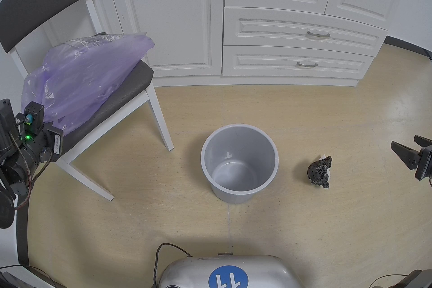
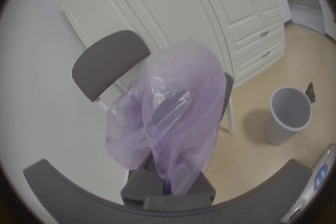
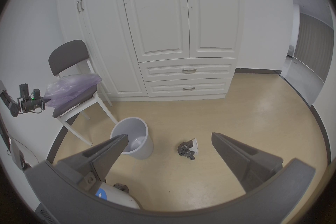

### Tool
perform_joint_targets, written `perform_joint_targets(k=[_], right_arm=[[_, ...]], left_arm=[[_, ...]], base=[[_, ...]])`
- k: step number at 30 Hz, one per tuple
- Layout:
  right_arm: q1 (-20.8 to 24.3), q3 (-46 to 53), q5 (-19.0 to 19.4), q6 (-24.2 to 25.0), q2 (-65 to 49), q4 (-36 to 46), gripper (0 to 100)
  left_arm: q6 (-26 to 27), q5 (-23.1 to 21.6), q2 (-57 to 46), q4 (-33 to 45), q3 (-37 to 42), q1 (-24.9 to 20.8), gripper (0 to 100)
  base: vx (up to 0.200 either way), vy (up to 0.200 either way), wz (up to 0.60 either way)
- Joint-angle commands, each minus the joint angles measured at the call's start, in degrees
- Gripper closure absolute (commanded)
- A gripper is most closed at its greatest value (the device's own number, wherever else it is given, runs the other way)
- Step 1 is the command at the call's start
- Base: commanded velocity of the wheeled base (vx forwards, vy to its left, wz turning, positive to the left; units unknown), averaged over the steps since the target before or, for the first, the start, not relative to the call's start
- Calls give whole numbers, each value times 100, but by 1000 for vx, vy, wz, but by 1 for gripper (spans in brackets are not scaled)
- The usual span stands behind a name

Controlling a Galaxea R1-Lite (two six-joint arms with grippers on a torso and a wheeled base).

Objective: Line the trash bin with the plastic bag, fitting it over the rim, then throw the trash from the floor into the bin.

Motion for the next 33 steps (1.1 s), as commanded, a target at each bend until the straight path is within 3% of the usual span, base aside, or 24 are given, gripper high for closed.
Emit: perform_joint_targets(k=[1,12,24,33], right_arm=[[-2,11,-18,-138,-42,-3,0],[6,91,-36,-314,-59,-3,0],[6,64,-62,-375,11,-12,0],[6,38,-79,-367,-6,-21,0]], left_arm=[[-260,-4,-204,-439,359,-644,100],[-884,5,-134,-861,438,-1839,100],[-1438,-4,148,-887,148,-2586,100],[-1464,23,921,-2179,342,-3008,100]], base=[[0,0,0],[0,0,0],[0,0,0],[0,0,0]])
